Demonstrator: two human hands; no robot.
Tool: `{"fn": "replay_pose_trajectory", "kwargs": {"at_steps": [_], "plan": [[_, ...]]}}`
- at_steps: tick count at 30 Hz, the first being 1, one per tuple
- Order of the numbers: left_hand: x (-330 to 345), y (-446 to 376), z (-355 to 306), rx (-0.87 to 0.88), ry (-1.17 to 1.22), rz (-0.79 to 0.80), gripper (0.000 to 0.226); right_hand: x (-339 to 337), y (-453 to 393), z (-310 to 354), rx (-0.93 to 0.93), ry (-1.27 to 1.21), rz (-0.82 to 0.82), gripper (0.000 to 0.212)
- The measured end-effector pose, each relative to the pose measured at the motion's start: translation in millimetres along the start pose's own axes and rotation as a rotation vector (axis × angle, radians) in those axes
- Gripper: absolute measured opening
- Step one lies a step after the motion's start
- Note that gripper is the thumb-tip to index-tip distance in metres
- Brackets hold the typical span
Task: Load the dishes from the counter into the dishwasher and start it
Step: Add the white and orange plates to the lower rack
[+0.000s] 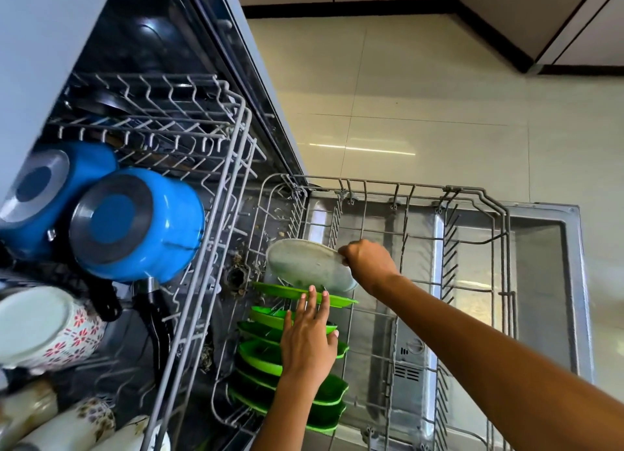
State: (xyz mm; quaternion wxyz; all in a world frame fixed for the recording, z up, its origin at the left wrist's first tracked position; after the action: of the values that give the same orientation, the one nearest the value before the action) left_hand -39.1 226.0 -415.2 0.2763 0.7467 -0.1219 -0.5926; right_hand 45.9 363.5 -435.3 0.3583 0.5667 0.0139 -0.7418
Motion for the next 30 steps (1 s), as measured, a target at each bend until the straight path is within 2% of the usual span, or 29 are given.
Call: {"fn": "replay_pose_trajectory", "kwargs": {"at_steps": [4,6,9,11,13,16,20,24,28,30], "plan": [[0.4,-1.2,-1.2,0.015,-0.012,0.001,0.068,4.1,4.3,11.9,-0.03,0.064,0.121,0.059],[0.3,-1.0,-1.0,0.022,-0.01,0.0,0.067,5.1,6.3,18.9,-0.021,0.113,0.164,0.063],[-2.4,-0.7,0.9,0.04,-0.006,-0.01,0.063,4.6,15.0,18.5,0.038,0.12,0.176,0.061],[-7.1,1.3,-0.1,0.06,0.018,-0.041,0.058,0.2,25.3,12.7,0.089,0.075,0.159,0.051],[-11.9,8.5,-4.0,0.07,0.097,-0.096,0.053,-6.9,40.7,5.5,0.153,-0.007,0.121,0.037],[-27.4,35.2,-16.0,0.077,0.286,-0.231,0.045,-21.1,74.2,1.2,0.206,-0.148,0.027,0.03],[-71.1,114.0,-39.3,0.094,0.443,-0.456,0.036,-65.3,138.7,23.5,0.119,-0.342,-0.188,0.02],[-140.1,237.4,-64.9,0.116,0.523,-0.564,0.042,-150.1,226.3,74.1,0.029,-0.392,-0.3,0.019],[-198.9,385.2,-51.2,-0.054,0.559,-0.791,0.037,-230.8,318.3,137.9,-0.078,-0.458,-0.387,0.011],[-216.7,456.5,-35.5,-0.135,0.509,-0.95,0.031,-258.4,352.2,181.6,-0.192,-0.482,-0.376,0.009]]}}
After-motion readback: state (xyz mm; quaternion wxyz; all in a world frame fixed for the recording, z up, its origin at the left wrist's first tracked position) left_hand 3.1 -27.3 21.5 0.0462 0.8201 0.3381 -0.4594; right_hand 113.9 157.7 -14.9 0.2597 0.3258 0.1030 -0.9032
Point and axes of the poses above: each hand's wrist, its own y-axis away from the middle knuckle, its own x-axis out of the palm, z = x × y, the point moved 4 cm from there along -y, towards the middle knuckle, and after that the axes turned 2 degrees about -z, right-handed, at the moved point
